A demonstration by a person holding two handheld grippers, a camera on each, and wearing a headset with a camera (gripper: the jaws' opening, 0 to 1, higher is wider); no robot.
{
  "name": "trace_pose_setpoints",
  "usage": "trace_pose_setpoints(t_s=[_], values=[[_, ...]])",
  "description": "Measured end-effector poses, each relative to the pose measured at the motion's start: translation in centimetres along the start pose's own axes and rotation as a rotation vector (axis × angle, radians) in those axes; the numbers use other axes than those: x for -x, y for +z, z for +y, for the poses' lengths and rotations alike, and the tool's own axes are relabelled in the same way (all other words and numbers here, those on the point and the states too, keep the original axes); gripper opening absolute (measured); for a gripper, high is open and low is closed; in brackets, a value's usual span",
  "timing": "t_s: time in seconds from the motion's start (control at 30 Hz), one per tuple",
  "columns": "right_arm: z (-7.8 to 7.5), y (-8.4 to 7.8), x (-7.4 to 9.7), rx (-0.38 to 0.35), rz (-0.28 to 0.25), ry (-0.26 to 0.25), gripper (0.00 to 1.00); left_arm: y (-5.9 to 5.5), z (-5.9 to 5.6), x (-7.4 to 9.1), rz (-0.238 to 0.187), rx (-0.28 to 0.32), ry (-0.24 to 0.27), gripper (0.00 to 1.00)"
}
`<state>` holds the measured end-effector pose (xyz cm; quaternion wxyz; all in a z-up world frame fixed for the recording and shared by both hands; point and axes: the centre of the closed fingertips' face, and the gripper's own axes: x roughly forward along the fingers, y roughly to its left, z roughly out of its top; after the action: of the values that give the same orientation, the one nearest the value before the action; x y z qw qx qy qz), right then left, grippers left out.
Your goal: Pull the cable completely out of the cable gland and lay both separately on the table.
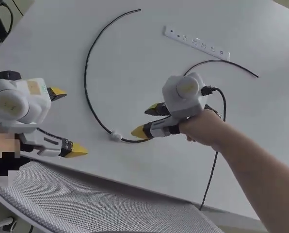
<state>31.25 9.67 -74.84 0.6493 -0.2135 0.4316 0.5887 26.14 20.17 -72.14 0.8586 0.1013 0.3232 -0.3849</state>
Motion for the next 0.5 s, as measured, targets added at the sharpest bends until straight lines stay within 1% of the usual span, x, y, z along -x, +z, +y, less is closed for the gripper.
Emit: trace_pose_setpoints(t_s=[0.07,0.13,0.23,0.33,0.5], values=[[0.1,0.1,-0.5,0.003,0.01,0.013,0.46,-0.2,0.1,0.0,0.001,0.003,0.0,0.91],[0.1,-0.1,-1.1,0.006,0.031,0.025,0.42,-0.4,0.1,0.0,0.004,0.007,-0.003,0.91],[0.1,-0.3,-1.9,0.003,0.053,0.04,0.4,-0.6,0.2,0.1,0.01,0.004,-0.001,0.91],[0.2,-0.5,-2.8,0.011,0.083,0.059,0.37,-0.5,0.5,0.2,0.004,0.007,0.003,0.91],[0.7,-0.7,-4.1,0.019,0.107,0.084,0.33,-0.4,0.6,0.2,0.0,0.012,0.004,0.91]])
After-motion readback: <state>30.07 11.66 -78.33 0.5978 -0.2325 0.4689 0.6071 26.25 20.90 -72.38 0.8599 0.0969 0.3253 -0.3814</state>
